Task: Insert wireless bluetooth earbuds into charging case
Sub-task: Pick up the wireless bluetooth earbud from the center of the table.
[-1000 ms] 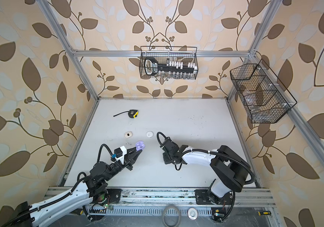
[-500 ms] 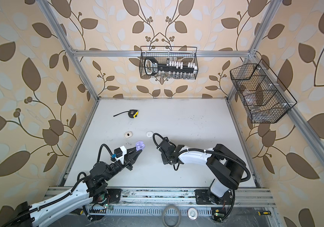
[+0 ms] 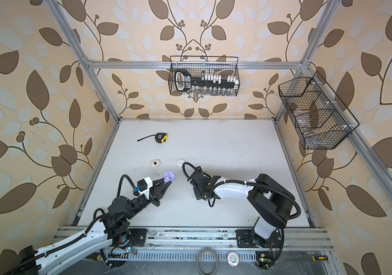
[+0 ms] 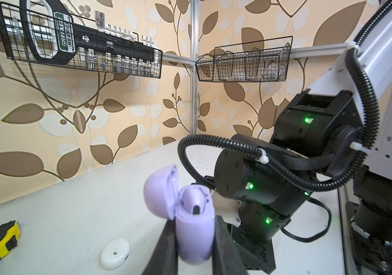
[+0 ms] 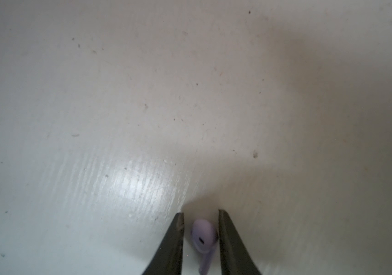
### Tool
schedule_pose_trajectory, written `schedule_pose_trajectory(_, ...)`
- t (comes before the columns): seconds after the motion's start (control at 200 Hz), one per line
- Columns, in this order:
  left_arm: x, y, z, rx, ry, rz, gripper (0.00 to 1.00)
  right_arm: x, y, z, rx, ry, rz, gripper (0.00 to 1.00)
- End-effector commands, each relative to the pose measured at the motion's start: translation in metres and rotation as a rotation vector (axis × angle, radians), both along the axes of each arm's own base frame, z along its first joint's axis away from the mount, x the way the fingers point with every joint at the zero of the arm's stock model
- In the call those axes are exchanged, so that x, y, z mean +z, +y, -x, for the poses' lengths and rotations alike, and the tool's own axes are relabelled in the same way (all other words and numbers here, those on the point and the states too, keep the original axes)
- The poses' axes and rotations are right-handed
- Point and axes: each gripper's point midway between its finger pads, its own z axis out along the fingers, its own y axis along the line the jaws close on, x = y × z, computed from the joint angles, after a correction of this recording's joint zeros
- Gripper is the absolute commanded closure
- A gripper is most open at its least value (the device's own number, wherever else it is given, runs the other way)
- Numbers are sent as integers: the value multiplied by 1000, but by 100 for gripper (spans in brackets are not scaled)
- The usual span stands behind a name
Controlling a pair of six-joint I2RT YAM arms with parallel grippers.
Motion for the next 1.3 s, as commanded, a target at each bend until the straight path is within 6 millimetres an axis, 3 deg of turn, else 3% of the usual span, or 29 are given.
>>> schedule_pose_trajectory(0.0, 21, 2, 1, 8, -49, 43, 100, -18, -15, 16, 7, 68, 85, 72)
schedule_pose_trajectory(0.32, 21, 2, 1, 9, -49, 40, 100, -14, -18, 17, 2, 57, 82, 71)
schedule_pose_trajectory(0.7, 21, 2, 1, 9, -50, 41, 100, -14, -20, 17, -3, 54, 83, 85)
schedule_pose_trajectory(0.87, 21, 2, 1, 7, -51, 39, 100, 1, -21, 15, -23, 18, 70, 87)
schedule_pose_trajectory(1.06, 21, -2, 5, -25, -58, 40, 100, 52, -19, 10, -82, -111, -19, 88)
schedule_pose_trajectory(1.295, 31, -13, 24, -149, -109, 68, 100, 166, 6, 12, -122, -420, -306, 90)
